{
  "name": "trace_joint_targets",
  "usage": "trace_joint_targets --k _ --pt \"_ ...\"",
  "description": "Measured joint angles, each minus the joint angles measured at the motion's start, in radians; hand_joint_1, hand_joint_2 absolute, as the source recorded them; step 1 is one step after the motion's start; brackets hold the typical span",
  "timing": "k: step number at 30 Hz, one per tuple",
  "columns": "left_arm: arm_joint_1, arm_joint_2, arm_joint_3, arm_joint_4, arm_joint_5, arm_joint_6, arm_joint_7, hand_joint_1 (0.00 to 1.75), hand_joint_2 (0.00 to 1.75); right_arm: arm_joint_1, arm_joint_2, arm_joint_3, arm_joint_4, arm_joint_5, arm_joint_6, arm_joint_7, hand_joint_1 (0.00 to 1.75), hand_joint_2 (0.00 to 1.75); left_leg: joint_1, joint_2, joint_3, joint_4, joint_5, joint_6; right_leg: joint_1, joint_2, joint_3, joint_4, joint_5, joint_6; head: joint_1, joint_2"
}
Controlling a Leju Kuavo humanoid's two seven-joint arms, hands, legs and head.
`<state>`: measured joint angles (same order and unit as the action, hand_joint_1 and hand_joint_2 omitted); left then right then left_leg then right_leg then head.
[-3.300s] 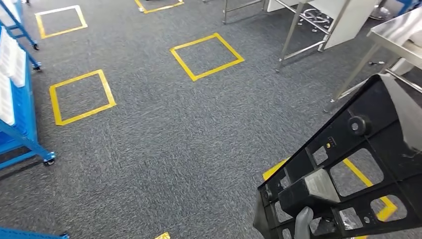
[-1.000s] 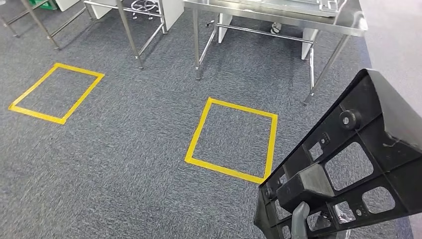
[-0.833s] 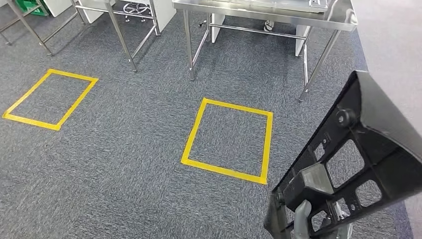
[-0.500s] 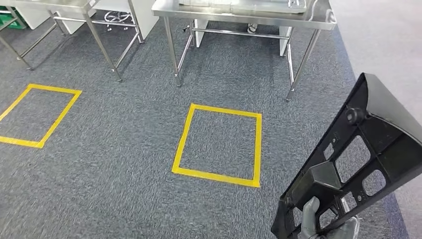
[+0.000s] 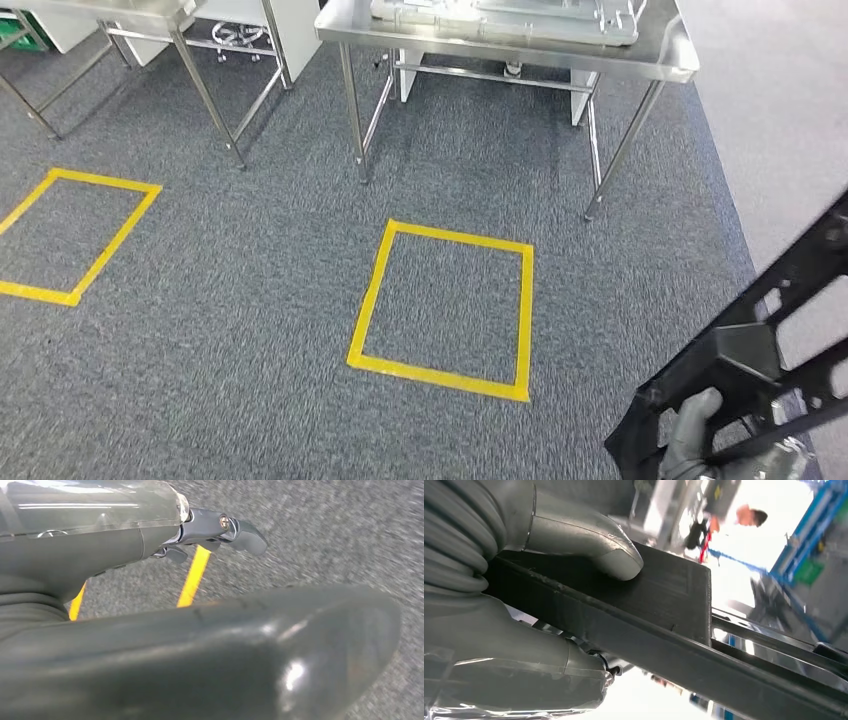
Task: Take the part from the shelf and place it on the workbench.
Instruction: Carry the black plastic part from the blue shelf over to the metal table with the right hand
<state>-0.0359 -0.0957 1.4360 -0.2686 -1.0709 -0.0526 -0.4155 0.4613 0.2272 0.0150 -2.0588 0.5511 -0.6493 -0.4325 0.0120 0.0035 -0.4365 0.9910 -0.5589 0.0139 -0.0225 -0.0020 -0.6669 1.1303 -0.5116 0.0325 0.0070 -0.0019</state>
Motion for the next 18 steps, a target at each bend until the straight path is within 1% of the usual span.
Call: trace_joint_targets --k 1,2,3,4,5,6,7,8,9,10,11,12,13,14,15,16,17,18 --pt "-0.001 0.000 0.000 0.000 -0.002 0.000 0.002 0.00 0.00 -0.006 0.005 -0.010 0.001 -0.005 -0.009 0.001 1.75 1.75 -0.001 0.000 0.012 -0.001 -0.013 -0.006 0.003 -0.003 0.005 -0.041 0.044 -0.004 -0.001 0.000" --pt "-0.003 0.001 0.000 0.000 -0.004 0.000 0.003 0.00 0.00 -0.011 0.009 -0.018 0.001 -0.012 -0.015 0.002 1.75 1.75 -0.001 0.001 0.020 -0.004 -0.022 -0.013 0.006 -0.004 0.008 -0.062 0.072 -0.011 -0.001 0.000" --pt "-0.006 0.001 0.000 0.000 -0.005 0.000 0.004 0.00 0.00 -0.016 0.013 -0.024 0.001 -0.020 -0.019 0.004 1.75 1.75 -0.002 0.002 0.030 -0.005 -0.026 -0.021 0.009 -0.003 0.010 -0.067 0.077 -0.020 -0.002 0.000" --pt "-0.008 0.002 0.000 0.000 -0.007 -0.001 0.005 0.00 0.00 -0.022 0.016 -0.029 0.001 -0.029 -0.021 0.007 1.75 1.75 -0.002 0.002 0.034 -0.005 -0.025 -0.029 0.010 0.001 0.017 -0.070 0.070 -0.030 -0.003 0.000" --pt "-0.009 0.003 0.000 0.000 -0.007 -0.002 0.006 0.00 0.00 -0.027 0.019 -0.033 0.001 -0.039 -0.022 0.009 1.75 1.75 -0.002 0.003 0.035 0.007 -0.021 -0.034 0.009 0.004 0.027 -0.075 0.067 -0.038 -0.003 0.000" --pt "-0.011 0.003 0.000 0.000 -0.008 -0.002 0.006 0.00 0.00 -0.032 0.020 -0.035 0.001 -0.048 -0.023 0.012 1.75 1.75 -0.001 0.002 0.024 0.038 -0.015 -0.038 0.008 0.005 0.039 -0.081 0.061 -0.046 -0.005 0.000" --pt "-0.013 0.004 0.000 0.000 -0.008 -0.003 0.007 0.00 0.00 -0.038 0.021 -0.037 0.001 -0.057 -0.022 0.014 1.75 1.75 0.000 0.002 -0.004 0.089 -0.016 -0.041 0.008 0.006 0.051 -0.086 0.055 -0.053 -0.006 0.000" --pt "-0.014 0.004 0.000 0.000 -0.009 -0.004 0.008 0.00 0.00 -0.043 0.022 -0.038 0.001 -0.065 -0.020 0.016 1.75 1.75 0.000 0.001 -0.045 0.153 -0.027 -0.043 0.008 0.006 0.063 -0.090 0.048 -0.058 -0.008 0.000" --pt "-0.015 0.005 0.000 0.000 -0.009 -0.005 0.008 0.00 0.00 -0.048 0.022 -0.040 0.002 -0.072 -0.018 0.018 1.75 1.75 0.000 0.001 -0.091 0.217 -0.051 -0.045 0.009 0.007 0.074 -0.092 0.039 -0.062 -0.009 0.000" --pt "-0.014 0.005 0.000 0.000 -0.009 -0.006 0.009 0.00 0.00 -0.052 0.022 -0.042 0.002 -0.077 -0.017 0.019 1.75 1.75 0.000 0.001 -0.136 0.268 -0.084 -0.046 0.011 0.008 0.084 -0.093 0.029 -0.065 -0.009 0.000" --pt "-0.012 0.006 0.000 0.000 -0.009 -0.006 0.010 0.00 0.00 -0.055 0.022 -0.045 0.002 -0.081 -0.016 0.020 1.75 1.75 0.000 0.000 -0.170 0.293 -0.112 -0.046 0.013 0.010 0.097 -0.093 0.018 -0.067 -0.009 0.000" --pt "-0.010 0.006 0.000 0.000 -0.009 -0.006 0.011 0.00 0.00 -0.058 0.022 -0.047 0.002 -0.086 -0.015 0.021 1.75 1.75 -0.001 0.000 -0.190 0.289 -0.124 -0.043 0.016 0.012 0.113 -0.093 0.007 -0.068 -0.009 0.000" --pt "-0.008 0.007 0.000 0.000 -0.009 -0.006 0.012 0.00 0.00 -0.062 0.022 -0.048 0.002 -0.091 -0.014 0.023 1.75 1.75 -0.002 0.000 -0.199 0.259 -0.110 -0.038 0.019 0.014 0.129 -0.093 -0.005 -0.068 -0.009 0.000" --pt "-0.007 0.008 0.000 0.000 -0.009 -0.006 0.013 0.00 0.00 -0.069 0.022 -0.049 0.002 -0.097 -0.011 0.024 1.75 1.75 -0.006 0.000 -0.199 0.207 -0.066 -0.028 0.022 0.016 0.146 -0.093 -0.017 -0.068 -0.009 0.000" --pt "-0.006 0.011 0.001 0.000 -0.009 -0.006 0.014 0.00 0.00 -0.077 0.021 -0.049 0.002 -0.103 -0.007 0.026 1.75 1.75 -0.011 -0.002 -0.197 0.152 -0.002 -0.017 0.024 0.016 0.161 -0.093 -0.028 -0.067 -0.008 0.000" --pt "-0.005 0.014 0.001 0.001 -0.009 -0.007 0.015 0.00 0.00 -0.085 0.019 -0.050 0.003 -0.109 -0.004 0.028 1.75 1.75 -0.016 -0.004 -0.193 0.108 0.049 -0.007 0.026 0.019 0.171 -0.094 -0.038 -0.064 -0.006 0.000" --pt "-0.005 0.016 0.001 0.001 -0.009 -0.007 0.017 0.00 0.00 -0.093 0.018 -0.051 0.003 -0.113 0.000 0.029 1.75 1.75 -0.020 -0.005 -0.189 0.078 0.086 0.000 0.026 0.021 0.177 -0.096 -0.047 -0.060 -0.005 0.000" --pt "-0.005 0.018 0.002 0.001 -0.009 -0.007 0.018 0.00 0.00 -0.101 0.015 -0.054 0.004 -0.117 0.002 0.030 1.75 1.75 -0.023 -0.007 -0.187 0.064 0.102 0.004 0.025 0.022 0.183 -0.094 -0.049 -0.053 -0.004 0.000"
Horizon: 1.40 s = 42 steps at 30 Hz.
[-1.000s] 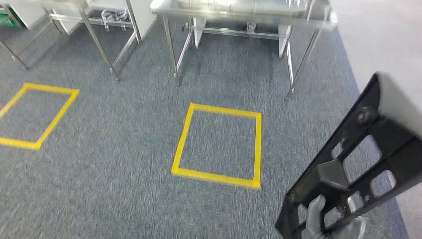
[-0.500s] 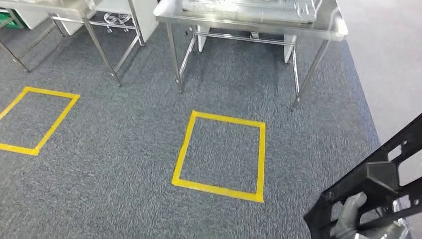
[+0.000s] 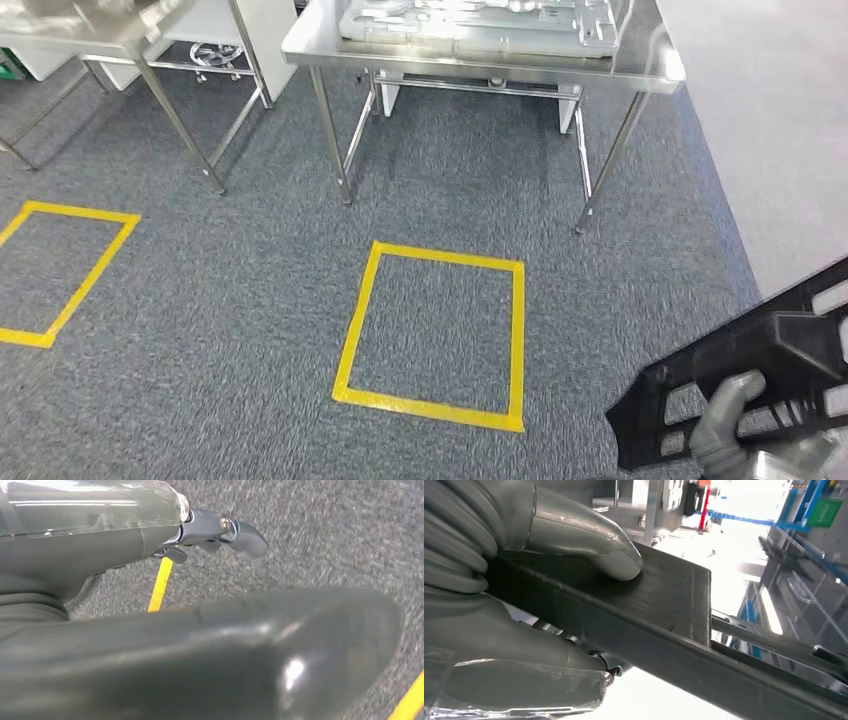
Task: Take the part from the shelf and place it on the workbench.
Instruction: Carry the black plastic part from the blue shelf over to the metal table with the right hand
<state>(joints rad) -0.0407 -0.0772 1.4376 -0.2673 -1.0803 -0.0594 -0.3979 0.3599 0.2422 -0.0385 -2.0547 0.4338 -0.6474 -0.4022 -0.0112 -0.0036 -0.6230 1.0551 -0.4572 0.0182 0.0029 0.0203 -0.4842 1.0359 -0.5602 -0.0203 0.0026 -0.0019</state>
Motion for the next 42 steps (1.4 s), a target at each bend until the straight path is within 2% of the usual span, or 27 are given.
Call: trace_joint_targets --k 2,4,5,7,9,10,11,12,14,15,17,18,20,22,24,25,26,28,30,33,34,36,38,39,40,41,42 --pt "-0.002 -0.001 0.000 0.001 0.000 -0.001 0.001 0.00 0.00 -0.015 -0.006 -0.006 0.001 -0.011 0.004 0.004 1.75 1.75 0.001 0.000 0.021 -0.021 -0.003 0.008 -0.001 -0.001 0.007 0.008 0.004 0.014 -0.001 0.000" --pt "-0.003 -0.002 0.000 0.002 -0.001 -0.002 0.001 0.00 0.00 -0.032 -0.015 -0.014 0.004 -0.021 0.009 0.007 1.75 1.75 0.008 -0.001 0.052 -0.046 -0.004 0.016 -0.003 -0.006 -0.010 0.058 0.007 0.024 0.002 0.000" --pt "-0.004 -0.003 0.000 0.003 -0.001 -0.003 0.001 0.00 0.00 -0.041 -0.020 -0.019 0.006 -0.026 0.012 0.008 1.75 1.75 0.011 -0.001 0.066 -0.055 -0.005 0.018 -0.005 -0.007 -0.039 0.105 -0.003 0.029 0.003 0.000" --pt "-0.005 -0.002 0.000 0.003 -0.001 -0.004 0.001 0.00 0.00 -0.053 -0.027 -0.027 0.010 -0.030 0.015 0.010 1.75 1.75 0.014 -0.002 0.084 -0.061 -0.017 0.019 -0.012 -0.009 -0.121 0.210 -0.049 0.042 0.005 0.000" --pt "-0.004 -0.002 0.000 0.004 -0.001 -0.005 0.001 0.00 0.00 -0.056 -0.034 -0.034 0.015 -0.032 0.018 0.011 1.75 1.75 0.019 -0.003 0.106 -0.062 -0.037 0.013 -0.022 -0.011 -0.182 0.247 -0.086 0.059 0.005 0.000" --pt "-0.003 -0.003 0.000 0.004 -0.002 -0.005 0.001 0.00 0.00 -0.057 -0.036 -0.036 0.017 -0.033 0.018 0.012 1.75 1.75 0.022 -0.004 0.120 -0.061 -0.048 0.008 -0.027 -0.013 -0.192 0.226 -0.078 0.066 0.005 0.000" --pt "-0.002 -0.003 0.000 0.005 -0.003 -0.005 0.001 0.00 0.00 -0.059 -0.038 -0.039 0.020 -0.033 0.020 0.014 1.75 1.75 0.026 -0.004 0.137 -0.061 -0.061 0.002 -0.032 -0.016 -0.189 0.179 -0.043 0.071 0.005 0.000" --pt "-0.001 -0.004 0.000 0.006 -0.004 -0.006 0.001 0.00 0.00 -0.061 -0.041 -0.042 0.023 -0.034 0.023 0.018 1.75 1.75 0.028 -0.005 0.151 -0.061 -0.075 -0.004 -0.037 -0.020 -0.183 0.119 0.019 0.075 0.006 0.000" --pt "-0.003 -0.004 0.000 0.007 -0.007 -0.006 0.001 0.00 0.00 -0.072 -0.049 -0.052 0.034 -0.039 0.033 0.033 1.75 1.75 0.030 -0.004 0.174 -0.058 -0.103 -0.019 -0.037 -0.028 -0.174 0.037 0.108 0.067 0.006 0.000" --pt "-0.006 -0.003 0.000 0.007 -0.008 -0.007 0.002 0.00 0.00 -0.083 -0.057 -0.060 0.041 -0.043 0.040 0.045 1.75 1.75 0.029 -0.002 0.183 -0.057 -0.111 -0.027 -0.035 -0.028 -0.172 0.023 0.125 0.058 0.006 0.000" --pt "-0.013 -0.003 0.000 0.008 -0.013 -0.007 0.002 0.00 0.00 -0.118 -0.076 -0.081 0.058 -0.051 0.053 0.072 1.75 1.75 0.030 0.001 0.195 -0.052 -0.115 -0.042 -0.031 -0.022 -0.161 0.023 0.112 0.036 0.004 0.000" --pt "-0.016 -0.002 0.000 0.008 -0.016 -0.008 0.001 0.00 0.00 -0.140 -0.088 -0.095 0.069 -0.054 0.058 0.085 1.75 1.75 0.031 0.002 0.194 -0.034 -0.111 -0.046 -0.032 -0.019 -0.151 0.019 0.107 0.027 0.003 0.000" --pt "-0.022 -0.001 0.000 0.008 -0.020 -0.009 0.001 0.00 0.00 -0.193 -0.115 -0.128 0.097 -0.056 0.069 0.106 1.75 1.75 0.033 0.002 0.146 0.054 -0.116 -0.048 -0.034 -0.016 -0.128 0.013 0.095 0.014 0.000 0.000" --pt "-0.023 0.000 -0.001 0.009 -0.022 -0.010 0.001 0.00 0.00 -0.247 -0.145 -0.166 0.134 -0.055 0.083 0.123 1.75 1.75 0.032 0.002 0.056 0.179 -0.160 -0.048 -0.030 -0.015 -0.108 0.010 0.077 0.007 -0.002 0.000" --pt "-0.020 0.000 -0.001 0.009 -0.026 -0.010 0.002 0.00 0.00 -0.292 -0.172 -0.202 0.169 -0.048 0.094 0.135 1.75 1.75 0.030 0.002 -0.019 0.239 -0.209 -0.045 -0.023 -0.013 -0.084 0.010 0.056 0.004 -0.002 0.000" --pt "-0.018 0.001 -0.001 0.010 -0.028 -0.010 0.002 0.00 0.00 -0.311 -0.184 -0.218 0.184 -0.042 0.098 0.141 1.75 1.75 0.028 0.001 -0.037 0.227 -0.209 -0.039 -0.020 -0.012 -0.069 0.010 0.044 0.004 -0.002 0.000" --pt "-0.016 0.001 -0.001 0.010 -0.030 -0.010 0.003 0.00 0.00 -0.331 -0.196 -0.231 0.197 -0.034 0.102 0.147 1.75 1.75 0.023 0.001 -0.043 0.188 -0.184 -0.030 -0.017 -0.012 -0.052 0.010 0.032 0.004 -0.002 0.000" --pt "-0.013 0.006 -0.001 0.010 -0.034 -0.010 0.004 0.00 0.00 -0.371 -0.220 -0.252 0.225 -0.019 0.114 0.163 1.75 1.75 0.008 -0.001 -0.042 0.083 -0.067 -0.004 -0.013 -0.011 -0.023 0.008 0.008 0.005 0.000 0.000" --pt "-0.010 0.013 -0.001 0.011 -0.036 -0.010 0.006 0.00 0.00 -0.402 -0.240 -0.266 0.248 -0.009 0.124 0.174 1.75 1.75 -0.005 -0.006 -0.038 0.018 0.014 0.014 -0.012 -0.007 -0.003 0.002 -0.009 0.015 0.000 0.000" --pt "-0.012 0.016 -0.001 0.014 -0.036 -0.009 0.008 0.00 0.00 -0.423 -0.262 -0.277 0.268 -0.003 0.128 0.183 1.75 1.75 -0.006 -0.010 -0.005 -0.017 0.016 0.026 -0.014 -0.005 0.011 0.014 -0.001 0.033 -0.001 0.000" --pt "-0.013 0.016 -0.001 0.014 -0.036 -0.010 0.007 0.00 0.00 -0.429 -0.268 -0.279 0.271 -0.002 0.128 0.183 1.75 1.75 -0.004 -0.011 0.013 -0.031 0.013 0.030 -0.014 -0.007 0.001 0.041 0.002 0.038 0.000 0.000" --pt "-0.015 0.016 -0.002 0.014 -0.036 -0.010 0.007 0.00 0.00 -0.440 -0.277 -0.284 0.278 -0.001 0.127 0.183 1.75 1.75 0.000 -0.011 0.046 -0.050 0.005 0.036 -0.017 -0.010 -0.053 0.131 -0.016 0.047 0.002 0.000" --pt "-0.016 0.016 -0.002 0.015 -0.036 -0.010 0.008 0.00 0.00 -0.444 -0.284 -0.289 0.284 0.000 0.129 0.183 1.75 1.75 0.003 -0.012 0.070 -0.055 -0.013 0.037 -0.021 -0.011 -0.133 0.222 -0.064 0.061 0.002 0.000" --pt "-0.015 0.015 -0.002 0.015 -0.036 -0.010 0.008 0.00 0.00 -0.445 -0.287 -0.290 0.288 0.004 0.135 0.187 1.75 1.75 0.005 -0.013 0.084 -0.056 -0.025 0.035 -0.024 -0.012 -0.164 0.240 -0.086 0.067 0.002 0.000" --pt "-0.015 0.015 -0.002 0.016 -0.036 -0.010 0.009 0.00 0.00 -0.446 -0.290 -0.290 0.291 0.012 0.145 0.193 1.75 1.75 0.008 -0.014 0.100 -0.056 -0.038 0.031 -0.028 -0.013 -0.184 0.232 -0.092 0.071 0.002 0.000" --pt "-0.014 0.015 -0.002 0.016 -0.035 -0.010 0.011 0.00 0.00 -0.448 -0.293 -0.289 0.296 0.025 0.160 0.201 1.75 1.75 0.010 -0.016 0.119 -0.056 -0.053 0.026 -0.031 -0.015 -0.192 0.200 -0.075 0.074 0.002 0.000" --pt "-0.014 0.014 -0.001 0.017 -0.034 -0.010 0.014 0.00 0.00 -0.452 -0.297 -0.286 0.300 0.044 0.177 0.211 1.75 1.75 0.013 -0.017 0.137 -0.056 -0.068 0.020 -0.035 -0.016 -0.191 0.149 -0.029 0.077 0.002 0.000"
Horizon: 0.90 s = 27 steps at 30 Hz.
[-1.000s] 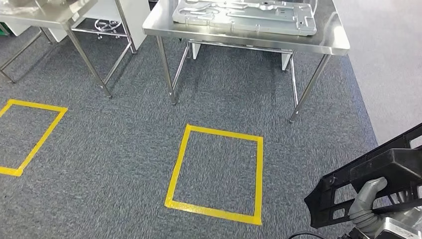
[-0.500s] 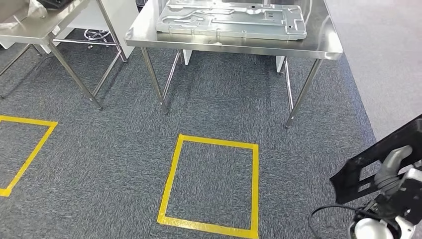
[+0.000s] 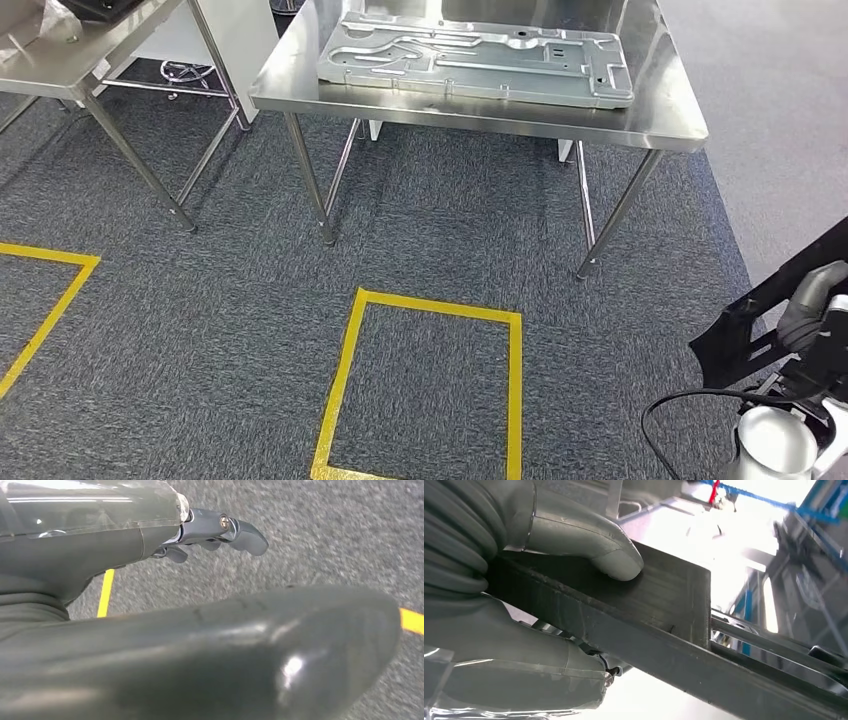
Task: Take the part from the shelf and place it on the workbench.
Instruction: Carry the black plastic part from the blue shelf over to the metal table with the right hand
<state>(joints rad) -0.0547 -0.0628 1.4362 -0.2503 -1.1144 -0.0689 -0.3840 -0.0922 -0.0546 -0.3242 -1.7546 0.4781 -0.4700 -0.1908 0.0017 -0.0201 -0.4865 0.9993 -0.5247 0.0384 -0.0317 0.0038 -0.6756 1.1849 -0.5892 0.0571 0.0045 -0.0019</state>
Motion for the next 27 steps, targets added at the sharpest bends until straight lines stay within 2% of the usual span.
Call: trace_joint_targets --k 1,2,3,4,6,7,9,11,12,13,14,15,16,17,18,19,22,23,25,27 --pt "-0.001 0.000 0.000 0.001 0.001 0.000 0.004 0.00 0.00 -0.006 -0.003 0.007 0.007 0.027 0.015 0.011 1.75 1.75 0.001 0.000 0.018 0.003 -0.016 -0.006 -0.003 -0.003 0.002 -0.054 0.065 0.001 0.000 0.000" --pt "-0.002 0.001 0.000 0.001 0.002 0.000 0.006 0.00 0.00 -0.014 -0.006 0.019 0.015 0.064 0.024 0.024 1.75 1.75 0.002 0.000 0.029 0.004 -0.029 -0.013 -0.002 -0.005 0.007 -0.094 0.115 -0.004 0.001 0.000" --pt "-0.004 0.002 0.000 0.001 0.003 0.000 0.009 0.00 0.00 -0.024 -0.008 0.035 0.023 0.109 0.028 0.039 1.75 1.75 0.001 0.001 0.038 0.002 -0.041 -0.020 0.000 -0.006 0.009 -0.117 0.152 -0.012 0.000 0.000" --pt "-0.007 0.003 0.000 0.001 0.002 0.000 0.010 0.00 0.00 -0.036 -0.010 0.054 0.031 0.162 0.025 0.056 1.75 1.75 0.000 0.002 0.045 0.004 -0.048 -0.027 0.001 -0.007 0.011 -0.125 0.165 -0.023 0.000 0.000" --pt "-0.013 0.005 0.000 0.002 -0.003 -0.001 0.012 0.00 0.00 -0.069 -0.014 0.096 0.045 0.285 0.005 0.092 1.75 1.75 0.000 0.004 0.047 0.018 -0.044 -0.039 0.001 -0.002 0.024 -0.128 0.155 -0.043 -0.003 0.000" --pt "-0.017 0.007 -0.001 0.002 -0.012 -0.003 0.012 0.00 0.00 -0.086 -0.018 0.117 0.052 0.357 -0.013 0.118 1.75 1.75 0.000 0.005 0.035 0.050 -0.038 -0.043 0.000 -0.001 0.034 -0.133 0.149 -0.050 -0.005 0.000" --pt "-0.024 0.009 -0.010 0.003 -0.044 -0.009 0.012 0.00 0.00 -0.100 -0.040 0.147 0.056 0.507 -0.051 0.177 1.75 1.75 0.003 0.009 -0.029 0.154 -0.047 -0.051 0.000 -0.004 0.060 -0.142 0.134 -0.060 -0.011 0.000" --pt "-0.026 0.010 -0.028 0.005 -0.075 -0.016 0.016 0.00 0.00 -0.095 -0.071 0.156 0.051 0.652 -0.065 0.224 1.75 1.75 0.003 0.011 -0.117 0.265 -0.098 -0.056 0.004 -0.011 0.086 -0.147 0.114 -0.065 -0.014 0.000" --pt "-0.024 0.011 -0.037 0.006 -0.083 -0.017 0.018 0.00 0.00 -0.097 -0.084 0.156 0.050 0.723 -0.061 0.238 1.75 1.75 0.003 0.012 -0.152 0.293 -0.122 -0.055 0.006 -0.013 0.099 -0.147 0.104 -0.066 -0.014 0.000" --pt "-0.022 0.013 -0.043 0.007 -0.087 -0.017 0.021 0.00 0.00 -0.106 -0.095 0.157 0.052 0.800 -0.052 0.252 1.75 1.75 0.003 0.013 -0.174 0.295 -0.132 -0.052 0.007 -0.012 0.112 -0.147 0.093 -0.068 -0.014 0.000" --pt "-0.021 0.014 -0.048 0.007 -0.089 -0.017 0.023 0.00 0.00 -0.117 -0.104 0.160 0.056 0.875 -0.041 0.264 1.75 1.75 0.002 0.013 -0.182 0.267 -0.118 -0.047 0.009 -0.009 0.127 -0.148 0.083 -0.069 -0.014 0.000" --pt "-0.021 0.016 -0.052 0.007 -0.091 -0.017 0.024 0.00 0.00 -0.131 -0.114 0.165 0.061 0.946 -0.028 0.277 1.75 1.75 0.000 0.013 -0.180 0.215 -0.078 -0.040 0.010 -0.006 0.142 -0.148 0.072 -0.068 -0.014 0.000" --pt "-0.021 0.019 -0.055 0.007 -0.092 -0.017 0.025 0.00 0.00 -0.147 -0.124 0.174 0.069 1.005 -0.015 0.295 1.75 1.75 -0.004 0.013 -0.173 0.154 -0.016 -0.030 0.012 -0.004 0.156 -0.148 0.062 -0.067 -0.014 0.000" --pt "-0.022 0.021 -0.057 0.007 -0.092 -0.017 0.026 0.00 0.00 -0.162 -0.140 0.188 0.079 1.046 -0.003 0.322 1.75 1.75 -0.009 0.013 -0.167 0.104 0.033 -0.022 0.013 0.000 0.167 -0.149 0.053 -0.063 -0.014 0.000" --pt "-0.023 0.024 -0.059 0.008 -0.092 -0.017 0.027 0.00 0.00 -0.178 -0.165 0.211 0.090 1.071 0.012 0.368 1.75 1.75 -0.014 0.012 -0.162 0.070 0.068 -0.015 0.013 0.002 0.175 -0.152 0.044 -0.057 -0.015 0.000" --pt "-0.025 0.025 -0.062 0.008 -0.092 -0.018 0.028 0.00 0.00 -0.195 -0.203 0.247 0.102 1.083 0.030 0.431 1.75 1.75 -0.017 0.011 -0.160 0.052 0.085 -0.009 0.013 0.004 0.181 -0.151 0.042 -0.050 -0.017 0.000" --pt "-0.026 0.026 -0.070 0.009 -0.093 -0.019 0.032 0.00 0.00 -0.276 -0.342 0.427 0.144 1.090 0.081 0.635 1.75 1.75 -0.016 0.009 -0.132 0.026 0.085 0.005 0.010 0.006 0.186 -0.136 0.047 -0.027 -0.019 0.000" --pt "-0.027 0.026 -0.072 0.010 -0.093 -0.019 0.033 0.00 0.00 -0.311 -0.384 0.500 0.159 1.090 0.092 0.676 1.75 1.75 -0.015 0.010 -0.118 0.020 0.086 0.009 0.010 0.004 0.176 -0.113 0.044 -0.021 -0.018 0.000" --pt "-0.032 0.027 -0.074 0.010 -0.093 -0.020 0.036 0.00 0.00 -0.375 -0.454 0.646 0.192 1.091 0.108 0.717 1.75 1.75 -0.013 0.012 -0.097 0.012 0.080 0.016 0.009 0.000 0.119 -0.017 0.015 -0.016 -0.018 0.000" --pt "-0.037 0.027 -0.076 0.011 -0.094 -0.021 0.039 0.00 0.00 -0.427 -0.506 0.779 0.227 1.092 0.116 0.731 1.75 1.75 -0.013 0.010 -0.083 0.011 0.067 0.019 0.009 0.000 0.038 0.081 -0.032 -0.011 -0.018 0.000"
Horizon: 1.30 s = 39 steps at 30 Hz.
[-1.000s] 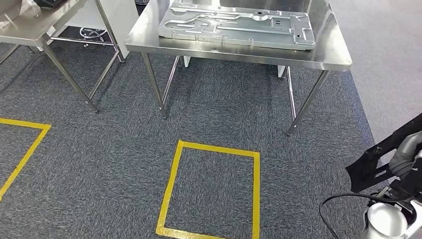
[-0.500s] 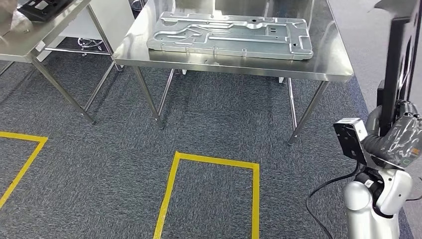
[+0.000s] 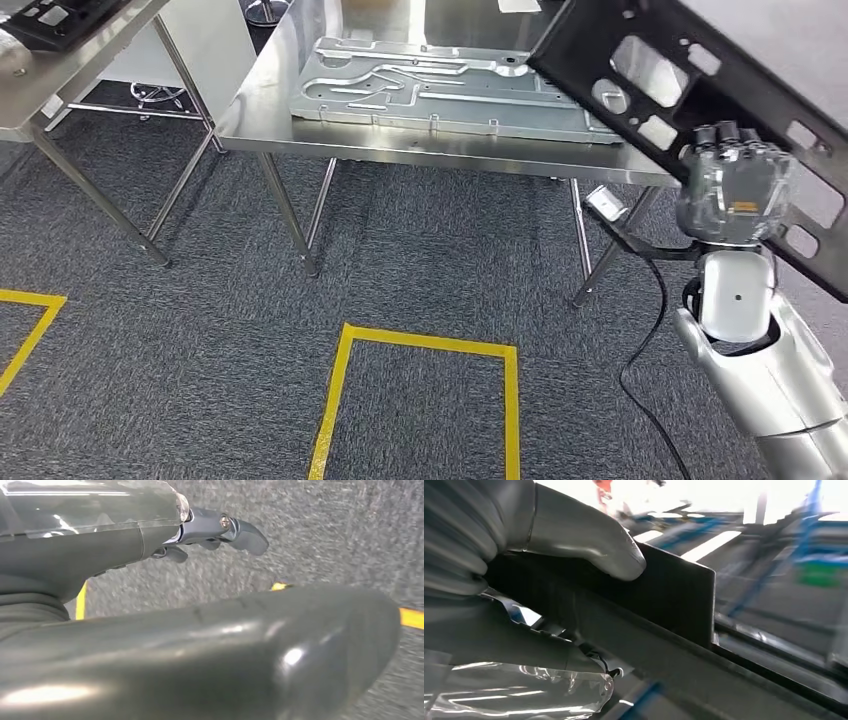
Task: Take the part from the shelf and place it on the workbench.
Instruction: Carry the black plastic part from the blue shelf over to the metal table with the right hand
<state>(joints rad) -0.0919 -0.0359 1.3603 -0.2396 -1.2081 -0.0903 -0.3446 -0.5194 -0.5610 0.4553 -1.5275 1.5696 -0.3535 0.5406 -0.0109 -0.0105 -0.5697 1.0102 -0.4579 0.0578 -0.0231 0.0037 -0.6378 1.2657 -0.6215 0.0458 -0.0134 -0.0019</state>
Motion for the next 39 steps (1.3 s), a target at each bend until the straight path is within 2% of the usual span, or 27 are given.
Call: trace_joint_targets --k 2,6,8,10,11,12,14,15,17,18,19,20,22,23,24,25,26,28,29,30,32,33,34,35,36,37,39 --pt "-0.001 0.000 -0.001 0.000 -0.001 -0.002 0.002 0.00 0.00 -0.027 -0.024 0.073 0.022 0.000 0.001 0.004 1.75 1.75 0.000 -0.003 0.010 0.000 -0.009 0.000 -0.001 0.000 -0.041 0.033 -0.025 0.001 0.000 0.000" --pt "-0.001 0.000 -0.001 0.000 -0.002 -0.002 0.002 0.00 0.00 -0.033 -0.029 0.090 0.028 -0.001 0.001 0.005 1.75 1.75 0.001 -0.004 0.013 0.000 -0.012 0.000 -0.001 0.000 -0.046 0.032 -0.025 0.002 0.000 0.000" --pt "0.000 0.000 -0.001 0.001 -0.003 -0.003 0.003 0.00 0.00 -0.042 -0.035 0.117 0.037 -0.001 0.000 0.007 1.75 1.75 0.001 -0.006 0.020 0.000 -0.017 -0.001 -0.001 -0.001 -0.048 0.015 -0.015 0.003 0.000 0.000" --pt "0.002 0.000 -0.001 0.002 -0.004 -0.005 0.005 0.00 0.00 -0.059 -0.048 0.164 0.052 -0.001 0.000 0.010 1.75 1.75 0.002 -0.010 0.035 0.000 -0.028 -0.003 -0.002 -0.002 -0.043 -0.042 0.026 0.003 0.000 0.000" --pt "0.003 0.000 -0.002 0.003 -0.004 -0.007 0.005 0.00 0.00 -0.077 -0.057 0.205 0.065 -0.001 -0.001 0.012 1.75 1.75 0.002 -0.013 0.048 0.003 -0.040 -0.008 0.000 -0.004 -0.035 -0.102 0.079 0.000 0.000 0.000" --pt "0.003 0.000 -0.002 0.004 -0.004 -0.008 0.006 0.00 0.00 -0.099 -0.064 0.250 0.080 -0.001 0.000 0.012 1.75 1.75 0.001 -0.014 0.059 0.006 -0.050 -0.017 0.002 -0.004 -0.023 -0.154 0.124 -0.009 -0.001 0.000" --pt "0.000 0.002 -0.003 0.006 -0.005 -0.010 0.007 0.00 0.00 -0.160 -0.075 0.344 0.109 -0.001 0.005 0.012 1.75 1.75 0.003 -0.011 0.049 0.070 -0.081 -0.043 0.005 -0.004 0.011 -0.231 0.178 -0.037 -0.004 0.000" --pt "-0.002 0.003 -0.003 0.007 -0.005 -0.010 0.008 0.00 0.00 -0.182 -0.076 0.373 0.116 -0.001 0.008 0.010 1.75 1.75 0.006 -0.008 0.017 0.128 -0.100 -0.055 0.005 -0.003 0.028 -0.233 0.167 -0.049 -0.005 0.000" --pt "-0.002 0.004 -0.003 0.007 -0.005 -0.010 0.009 0.00 0.00 -0.202 -0.076 0.401 0.122 -0.001 0.013 0.007 1.75 1.75 0.011 -0.002 -0.068 0.246 -0.145 -0.065 0.005 -0.002 0.053 -0.235 0.145 -0.055 -0.007 0.000" --pt "-0.001 0.004 -0.003 0.007 -0.005 -0.010 0.010 0.00 0.00 -0.203 -0.076 0.410 0.123 -0.001 0.013 0.005 1.75 1.75 0.012 -0.001 -0.101 0.272 -0.154 -0.066 0.006 -0.002 0.067 -0.235 0.133 -0.055 -0.007 0.000" --pt "0.001 0.004 -0.003 0.008 -0.005 -0.010 0.010 0.00 0.00 -0.204 -0.076 0.418 0.125 -0.001 0.013 0.004 1.75 1.75 0.012 0.000 -0.118 0.264 -0.146 -0.064 0.007 -0.002 0.082 -0.235 0.121 -0.054 -0.006 0.000" --pt "0.003 0.005 -0.003 0.008 -0.005 -0.010 0.010 0.00 0.00 -0.206 -0.075 0.426 0.127 -0.001 0.014 0.003 1.75 1.75 0.011 0.001 -0.122 0.226 -0.117 -0.060 0.008 -0.003 0.099 -0.235 0.109 -0.054 -0.007 0.000" --pt "0.005 0.006 -0.003 0.008 -0.004 -0.010 0.011 0.00 0.00 -0.211 -0.075 0.439 0.128 -0.001 0.014 0.003 1.75 1.75 0.005 0.002 -0.110 0.114 -0.012 -0.046 0.009 -0.004 0.132 -0.239 0.084 -0.051 -0.005 0.000" --pt "0.006 0.007 -0.003 0.008 -0.004 -0.009 0.011 0.00 0.00 -0.215 -0.075 0.444 0.129 -0.001 0.013 0.001 1.75 1.75 0.000 0.002 -0.105 0.072 0.032 -0.039 0.008 -0.004 0.144 -0.245 0.076 -0.047 -0.004 0.000" --pt "0.007 0.008 -0.003 0.008 -0.004 -0.009 0.011 0.00 0.00 -0.217 -0.074 0.449 0.131 -0.001 0.013 -0.007 1.75 1.75 -0.005 0.002 -0.100 0.044 0.062 -0.032 0.006 -0.003 0.153 -0.252 0.069 -0.041 -0.004 0.000" --pt "0.007 0.008 -0.003 0.009 -0.003 -0.009 0.012 0.00 0.00 -0.218 -0.073 0.452 0.133 -0.001 0.012 -0.023 1.75 1.75 -0.009 0.002 -0.097 0.030 0.071 -0.027 0.004 -0.002 0.161 -0.259 0.068 -0.034 -0.004 0.000" --pt "0.006 0.008 -0.003 0.009 -0.003 -0.009 0.012 0.00 0.00 -0.219 -0.072 0.454 0.134 -0.001 0.010 -0.045 1.75 1.75 -0.010 0.003 -0.086 0.015 0.065 -0.021 0.004 0.000 0.167 -0.263 0.072 -0.026 -0.005 0.000" --pt "0.005 0.008 -0.003 0.010 -0.003 -0.011 0.012 0.00 0.00 -0.220 -0.065 0.454 0.139 -0.002 0.005 -0.099 1.75 1.75 -0.008 0.002 -0.048 -0.015 0.057 -0.012 0.003 -0.001 0.175 -0.246 0.077 -0.014 -0.005 0.000" --pt "0.003 0.008 -0.003 0.010 -0.003 -0.011 0.011 0.00 0.00 -0.225 -0.060 0.454 0.142 -0.001 0.000 -0.119 1.75 1.75 -0.005 0.001 -0.027 -0.026 0.053 -0.008 0.003 -0.001 0.160 -0.212 0.074 -0.013 -0.004 0.000" --pt "0.001 0.008 -0.003 0.010 -0.003 -0.012 0.011 0.00 0.00 -0.230 -0.054 0.455 0.146 -0.001 -0.004 -0.134 1.75 1.75 -0.003 -0.001 -0.008 -0.035 0.047 -0.005 0.002 -0.001 0.131 -0.161 0.064 -0.013 -0.003 0.000" --pt "-0.003 0.008 -0.003 0.010 -0.003 -0.012 0.011 0.00 0.00 -0.236 -0.044 0.458 0.153 -0.001 -0.008 -0.147 1.75 1.75 -0.001 -0.004 0.017 -0.040 0.027 -0.003 0.000 -0.002 0.040 -0.045 0.022 -0.008 -0.001 0.000" --pt "-0.003 0.008 -0.003 0.010 -0.004 -0.013 0.011 0.00 0.00 -0.237 -0.039 0.462 0.157 -0.001 -0.008 -0.149 1.75 1.75 -0.001 -0.007 0.029 -0.040 0.015 -0.003 -0.001 -0.002 0.000 -0.011 0.005 -0.002 0.000 0.000" --pt "-0.002 0.007 -0.003 0.010 -0.004 -0.013 0.011 0.00 0.00 -0.237 -0.034 0.466 0.161 -0.001 -0.008 -0.150 1.75 1.75 -0.001 -0.009 0.045 -0.040 0.002 -0.005 -0.002 -0.002 -0.028 -0.005 0.001 0.003 0.000 0.000" --pt "0.000 0.007 -0.003 0.010 -0.005 -0.014 0.011 0.00 0.00 -0.238 -0.028 0.472 0.166 -0.001 -0.008 -0.149 1.75 1.75 0.000 -0.011 0.063 -0.040 -0.012 -0.007 -0.003 -0.003 -0.042 -0.029 0.019 0.007 0.001 0.000" --pt "0.001 0.007 -0.003 0.010 -0.007 -0.015 0.011 0.00 0.00 -0.240 -0.020 0.480 0.172 -0.001 -0.008 -0.149 1.75 1.75 0.000 -0.012 0.083 -0.040 -0.027 -0.010 -0.003 -0.003 -0.045 -0.080 0.062 0.008 0.001 0.000" --pt "0.003 0.006 -0.003 0.011 -0.008 -0.015 0.010 0.00 0.00 -0.243 -0.010 0.489 0.180 -0.001 -0.007 -0.149 1.75 1.75 0.000 -0.012 0.099 -0.039 -0.044 -0.015 -0.003 -0.005 -0.043 -0.143 0.133 0.005 0.002 0.000" --pt "0.001 0.006 -0.004 0.012 -0.011 -0.016 0.010 0.00 0.00 -0.250 0.014 0.514 0.200 -0.001 -0.007 -0.151 1.75 1.75 -0.001 -0.013 0.120 -0.037 -0.072 -0.028 0.003 -0.006 -0.039 -0.229 0.229 -0.010 -0.001 0.000"
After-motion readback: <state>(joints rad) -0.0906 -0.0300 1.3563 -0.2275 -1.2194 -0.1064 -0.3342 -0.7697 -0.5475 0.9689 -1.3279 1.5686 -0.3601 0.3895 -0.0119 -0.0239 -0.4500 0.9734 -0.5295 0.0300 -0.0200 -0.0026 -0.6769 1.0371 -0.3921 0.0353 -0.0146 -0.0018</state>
